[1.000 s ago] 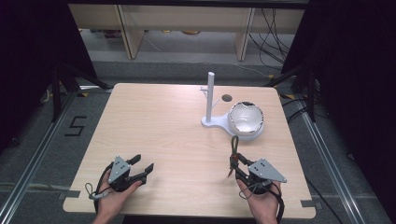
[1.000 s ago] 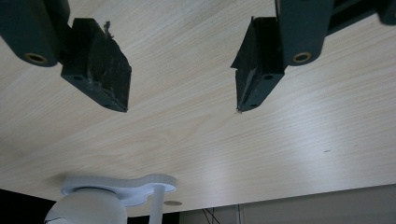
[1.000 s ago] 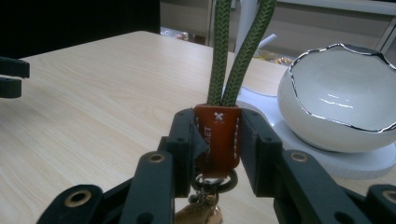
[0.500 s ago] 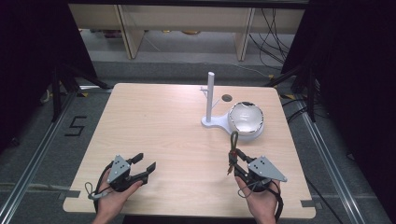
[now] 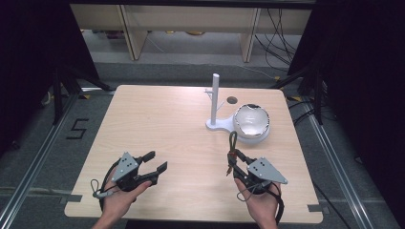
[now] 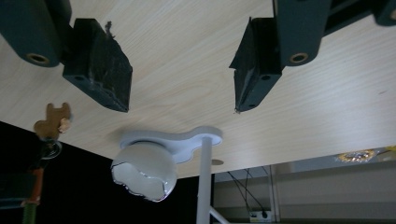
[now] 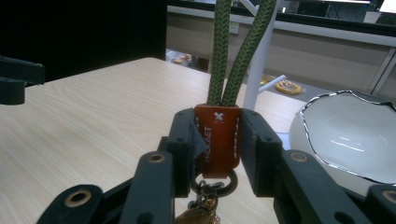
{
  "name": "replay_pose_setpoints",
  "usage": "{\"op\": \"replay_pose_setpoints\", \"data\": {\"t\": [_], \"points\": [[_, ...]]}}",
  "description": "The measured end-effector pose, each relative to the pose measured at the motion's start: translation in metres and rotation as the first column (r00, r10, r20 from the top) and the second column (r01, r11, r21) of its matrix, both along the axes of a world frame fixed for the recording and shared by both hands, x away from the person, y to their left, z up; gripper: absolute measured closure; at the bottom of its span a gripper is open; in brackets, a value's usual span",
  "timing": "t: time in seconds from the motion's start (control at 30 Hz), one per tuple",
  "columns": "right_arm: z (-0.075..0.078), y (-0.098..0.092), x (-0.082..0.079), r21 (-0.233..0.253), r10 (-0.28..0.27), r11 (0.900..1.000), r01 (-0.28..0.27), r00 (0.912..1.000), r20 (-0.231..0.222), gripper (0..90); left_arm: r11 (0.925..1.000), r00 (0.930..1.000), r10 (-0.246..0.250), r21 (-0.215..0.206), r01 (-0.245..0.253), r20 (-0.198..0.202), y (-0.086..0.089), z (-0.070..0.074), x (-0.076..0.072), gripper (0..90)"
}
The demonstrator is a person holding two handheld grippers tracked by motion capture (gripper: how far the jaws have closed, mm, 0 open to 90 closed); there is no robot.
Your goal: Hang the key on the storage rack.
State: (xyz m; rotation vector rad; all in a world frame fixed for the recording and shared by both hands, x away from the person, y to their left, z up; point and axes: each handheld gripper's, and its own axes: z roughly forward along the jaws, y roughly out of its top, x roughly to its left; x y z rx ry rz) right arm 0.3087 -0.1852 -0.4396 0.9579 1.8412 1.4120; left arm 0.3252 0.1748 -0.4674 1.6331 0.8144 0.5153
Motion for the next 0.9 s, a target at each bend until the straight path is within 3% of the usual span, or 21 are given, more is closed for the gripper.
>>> {"op": "replay_pose_setpoints", "data": {"t": [0.03,0.07,0.33,0.53,0.67,0.9], "points": [[0.001,0.0,0.0,-0.02,-0.01,1.0,0.011,0.9999,0.009,68.2,0.9998,0.9998,-0.015,-0.016,0.015,0.009,-0.003,0.001,0.002,36.5],[0.0,0.003,-0.001,0.004,-0.009,1.0,0.009,0.9999,-0.011,68.2,0.9995,0.9997,-0.025,-0.018,0.025,0.008,-0.006,0.004,0.002,36.6],[0.001,0.007,0.0,-0.005,0.007,1.0,-0.007,1.0,-0.002,68.2,0.9962,0.996,-0.087,-0.002,0.087,0.018,-0.026,0.024,0.01,39.6],[-0.001,0.012,0.001,0.016,0.021,1.0,-0.021,0.9998,-0.005,68.1,0.9927,0.9926,-0.12,-0.007,0.121,0.013,-0.036,0.03,0.013,41.2],[-0.003,0.017,0.001,0.01,0.023,1.0,-0.023,0.9997,0.013,68.1,0.99,0.9902,-0.139,-0.02,0.14,0.013,-0.043,0.034,0.015,42.3],[-0.004,0.022,0.0,-0.001,0.034,0.999,-0.034,0.9994,-0.001,68.1,0.9859,0.9859,-0.166,-0.02,0.166,0.022,-0.051,0.041,0.019,45.1]]}}
